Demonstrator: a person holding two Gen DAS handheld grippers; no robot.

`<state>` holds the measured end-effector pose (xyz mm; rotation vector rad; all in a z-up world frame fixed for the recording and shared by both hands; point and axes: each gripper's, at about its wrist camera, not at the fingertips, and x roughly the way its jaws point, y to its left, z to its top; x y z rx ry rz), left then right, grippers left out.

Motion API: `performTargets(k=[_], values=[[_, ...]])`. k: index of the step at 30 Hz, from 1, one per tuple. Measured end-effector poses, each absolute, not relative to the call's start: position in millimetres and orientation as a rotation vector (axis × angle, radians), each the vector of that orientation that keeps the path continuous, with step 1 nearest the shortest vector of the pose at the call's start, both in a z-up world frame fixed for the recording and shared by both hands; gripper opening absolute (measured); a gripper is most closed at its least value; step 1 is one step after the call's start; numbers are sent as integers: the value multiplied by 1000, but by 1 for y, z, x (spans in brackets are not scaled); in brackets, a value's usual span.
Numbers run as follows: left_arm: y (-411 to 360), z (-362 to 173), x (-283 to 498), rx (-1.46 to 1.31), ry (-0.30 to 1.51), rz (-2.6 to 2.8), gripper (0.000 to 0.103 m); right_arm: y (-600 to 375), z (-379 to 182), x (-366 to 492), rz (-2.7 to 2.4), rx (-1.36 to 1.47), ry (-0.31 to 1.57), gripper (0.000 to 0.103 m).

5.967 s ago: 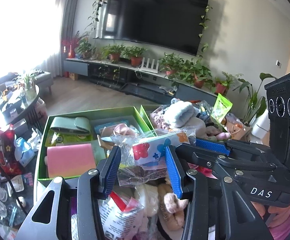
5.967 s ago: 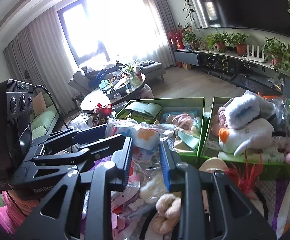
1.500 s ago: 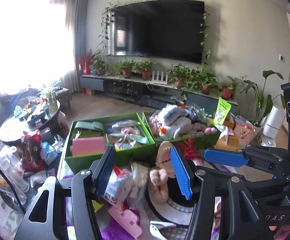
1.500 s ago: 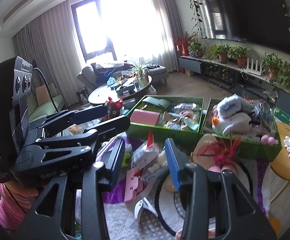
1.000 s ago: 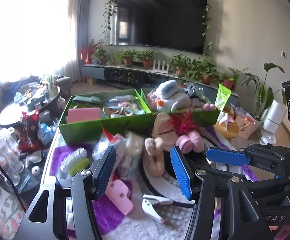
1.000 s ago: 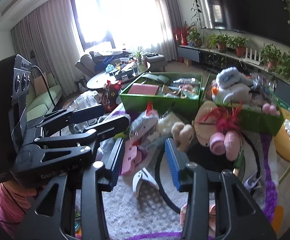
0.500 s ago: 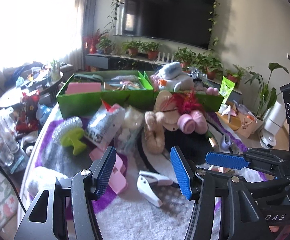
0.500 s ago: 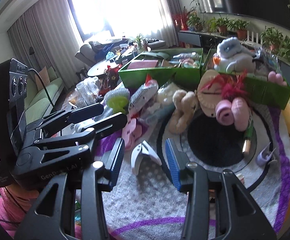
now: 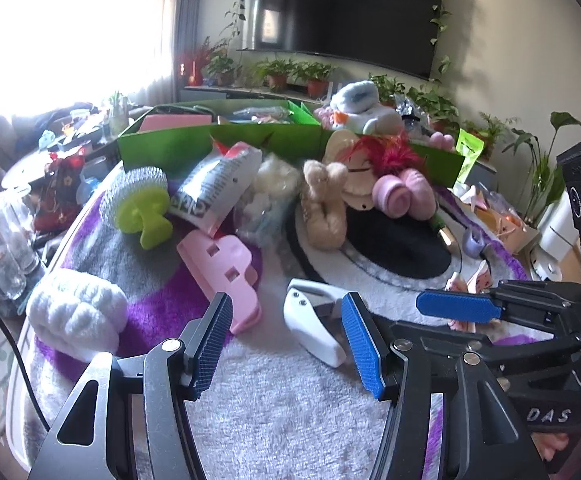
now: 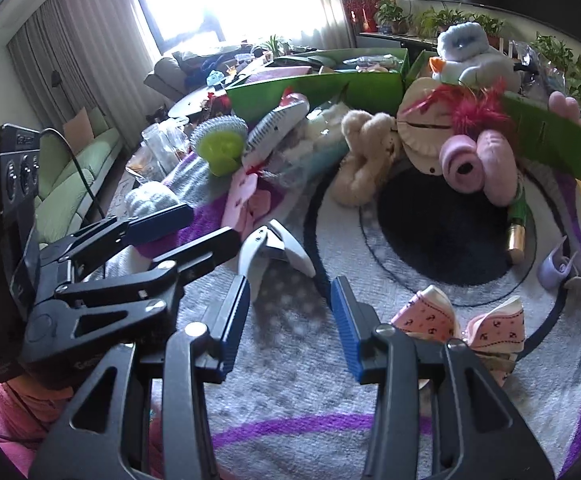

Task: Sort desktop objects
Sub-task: 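Withdraw both grippers and move them toward the white plastic clip, then close the left gripper on the white clip while the right gripper also closes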

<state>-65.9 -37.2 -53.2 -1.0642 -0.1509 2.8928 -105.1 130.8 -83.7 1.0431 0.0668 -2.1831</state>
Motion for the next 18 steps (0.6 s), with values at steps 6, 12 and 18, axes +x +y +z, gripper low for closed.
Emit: performTargets(k=[6,12,18], values=[[-31,-69,-63,-1131,-130,2834,58,132,-93,-117,-2186,1078,86,31],[-24,-78,-67,-1165,-120,2803,58,123,-98,-128,-2160,1082,137,26],[-27,-87,-75,-1216,-137,2800,46,112,-100,-137,-2118,1080,181,28]])
